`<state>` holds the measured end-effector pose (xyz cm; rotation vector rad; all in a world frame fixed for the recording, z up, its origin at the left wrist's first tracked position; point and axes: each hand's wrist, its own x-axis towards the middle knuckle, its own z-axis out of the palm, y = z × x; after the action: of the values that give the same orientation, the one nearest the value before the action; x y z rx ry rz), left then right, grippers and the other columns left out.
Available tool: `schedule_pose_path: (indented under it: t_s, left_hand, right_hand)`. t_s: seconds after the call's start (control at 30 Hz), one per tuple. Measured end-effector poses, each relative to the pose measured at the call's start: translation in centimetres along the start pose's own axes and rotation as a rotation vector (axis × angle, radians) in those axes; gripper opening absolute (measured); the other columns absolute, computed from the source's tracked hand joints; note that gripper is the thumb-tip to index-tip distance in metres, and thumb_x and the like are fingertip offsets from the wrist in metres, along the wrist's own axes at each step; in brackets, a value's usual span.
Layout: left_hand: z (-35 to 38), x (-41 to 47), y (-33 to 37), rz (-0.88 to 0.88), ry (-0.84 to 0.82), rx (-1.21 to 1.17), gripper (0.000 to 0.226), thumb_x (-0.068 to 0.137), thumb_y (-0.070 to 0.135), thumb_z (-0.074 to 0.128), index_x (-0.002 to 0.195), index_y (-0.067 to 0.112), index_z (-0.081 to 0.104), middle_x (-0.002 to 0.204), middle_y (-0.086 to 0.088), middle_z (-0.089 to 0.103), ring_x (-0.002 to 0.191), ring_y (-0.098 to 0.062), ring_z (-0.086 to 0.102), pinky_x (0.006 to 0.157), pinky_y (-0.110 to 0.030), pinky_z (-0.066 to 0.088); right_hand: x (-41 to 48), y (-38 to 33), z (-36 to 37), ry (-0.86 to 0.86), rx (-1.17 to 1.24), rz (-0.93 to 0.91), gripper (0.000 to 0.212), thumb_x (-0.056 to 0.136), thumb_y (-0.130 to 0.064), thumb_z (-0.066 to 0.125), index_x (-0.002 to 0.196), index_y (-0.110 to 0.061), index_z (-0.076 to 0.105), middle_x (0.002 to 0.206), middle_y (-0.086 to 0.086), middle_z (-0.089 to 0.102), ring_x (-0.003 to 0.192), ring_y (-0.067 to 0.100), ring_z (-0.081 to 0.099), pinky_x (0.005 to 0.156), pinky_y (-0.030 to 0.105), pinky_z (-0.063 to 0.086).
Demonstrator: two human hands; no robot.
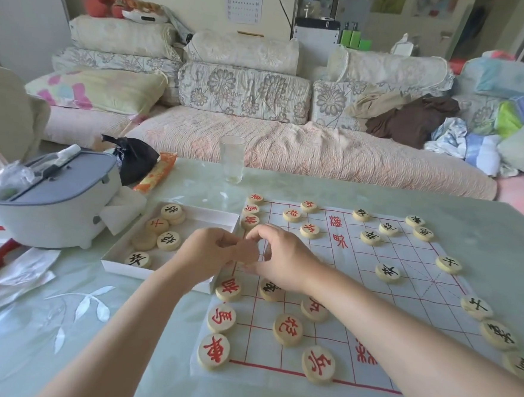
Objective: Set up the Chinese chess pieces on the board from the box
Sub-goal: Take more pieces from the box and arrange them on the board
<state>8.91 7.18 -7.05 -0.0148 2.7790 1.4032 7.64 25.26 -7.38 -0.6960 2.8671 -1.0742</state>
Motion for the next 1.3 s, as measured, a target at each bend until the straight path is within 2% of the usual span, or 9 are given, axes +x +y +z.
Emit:
schedule_pose_path:
  t_s: [0.1,0.27,0.43,0.57,0.73,0.8,1.0,1.13,1.3]
  left_hand:
    - [-0.4,-0.3,-1.3,0.181,0.072,0.459,0.017,0.085,0.033,0.068,0.101,0.032,0.067,0.104,0.007,0.057,0.096,-0.013,0.052,0.073,-0.022,0.037]
    - [-0.1,-1.3,-2.2,0.193,-0.023,0.632,0.032,0.08,0.048,0.068,0.11,0.039,0.059,0.111,0.008,0.039,0.109,-0.017,0.034,0.087,-0.027,0.036]
    - [-0.2,-1.2,-2.5,0.128,-0.081,0.623,0.033,0.084,0.047,0.064,0.115,0.038,0.055,0.116,0.004,0.037,0.116,-0.02,0.031,0.09,-0.031,0.037]
    - [0.0,-1.3,-2.4,0.162,-0.071,0.61,0.039,0.084,0.043,0.065,0.119,0.036,0.051,0.117,0.005,0.036,0.116,-0.019,0.03,0.09,-0.029,0.036]
    - [0.4,-1.6,-1.6,0.278,-0.069,0.668,0.026,0.088,0.038,0.059,0.114,0.038,0.062,0.126,0.01,0.037,0.117,-0.017,0.029,0.092,-0.029,0.032]
    - [0.6,-1.6,-1.3,0.304,-0.033,0.701,0.025,0.091,0.035,0.055,0.113,0.036,0.065,0.129,0.01,0.037,0.119,-0.017,0.029,0.092,-0.029,0.031]
    - [1.9,-1.3,0.0,0.301,0.031,0.577,0.024,0.09,0.032,0.055,0.112,0.037,0.063,0.12,0.009,0.043,0.114,-0.016,0.032,0.093,-0.03,0.036]
    - [2.9,-1.5,1.2,0.251,0.012,0.518,0.027,0.091,0.026,0.055,0.117,0.032,0.061,0.114,0.003,0.048,0.115,-0.019,0.038,0.093,-0.031,0.038]
    - [3.4,-2.2,3.2,0.178,0.031,0.32,0.025,0.09,0.029,0.06,0.115,0.024,0.058,0.103,0.005,0.055,0.095,-0.016,0.058,0.074,-0.022,0.038]
  right_hand:
    - [0.7,0.5,0.9,0.006,-0.093,0.067,0.027,0.08,-0.048,0.077,0.097,-0.037,0.059,0.105,-0.018,0.059,0.079,-0.003,0.054,0.065,0.024,0.039]
    - [0.8,0.9,2.0,-0.044,-0.201,0.111,0.02,0.089,-0.045,0.066,0.105,-0.036,0.058,0.111,-0.013,0.061,0.086,0.008,0.054,0.061,0.02,0.037]
    - [0.7,0.8,3.1,-0.038,-0.176,0.073,0.02,0.09,-0.047,0.064,0.106,-0.035,0.061,0.112,-0.014,0.063,0.097,0.012,0.057,0.079,0.032,0.048]
    - [0.7,0.9,2.9,-0.076,-0.208,0.033,0.023,0.091,-0.054,0.058,0.105,-0.037,0.066,0.109,-0.014,0.061,0.105,0.012,0.052,0.089,0.035,0.045]
    - [0.4,0.8,0.4,-0.008,-0.182,0.021,0.015,0.095,-0.03,0.056,0.103,-0.031,0.069,0.108,-0.013,0.061,0.087,0.007,0.051,0.078,0.027,0.041]
    - [-0.2,1.0,-0.9,-0.08,-0.205,0.056,0.016,0.091,-0.034,0.059,0.105,-0.035,0.067,0.11,-0.015,0.062,0.085,0.005,0.053,0.077,0.026,0.042]
    - [-3.0,0.8,-2.2,-0.264,-0.393,0.09,0.043,0.073,-0.054,0.074,0.111,-0.039,0.062,0.113,-0.015,0.062,0.107,0.01,0.054,0.09,0.033,0.047]
    - [-3.8,0.5,-1.4,-0.179,-0.443,0.053,0.034,0.078,-0.045,0.071,0.11,-0.035,0.063,0.114,-0.009,0.065,0.106,0.016,0.058,0.081,0.032,0.043]
    - [-4.4,0.2,-2.6,-0.051,-0.283,0.033,0.029,0.081,-0.049,0.066,0.104,-0.033,0.06,0.105,-0.012,0.065,0.097,0.014,0.06,0.08,0.032,0.049]
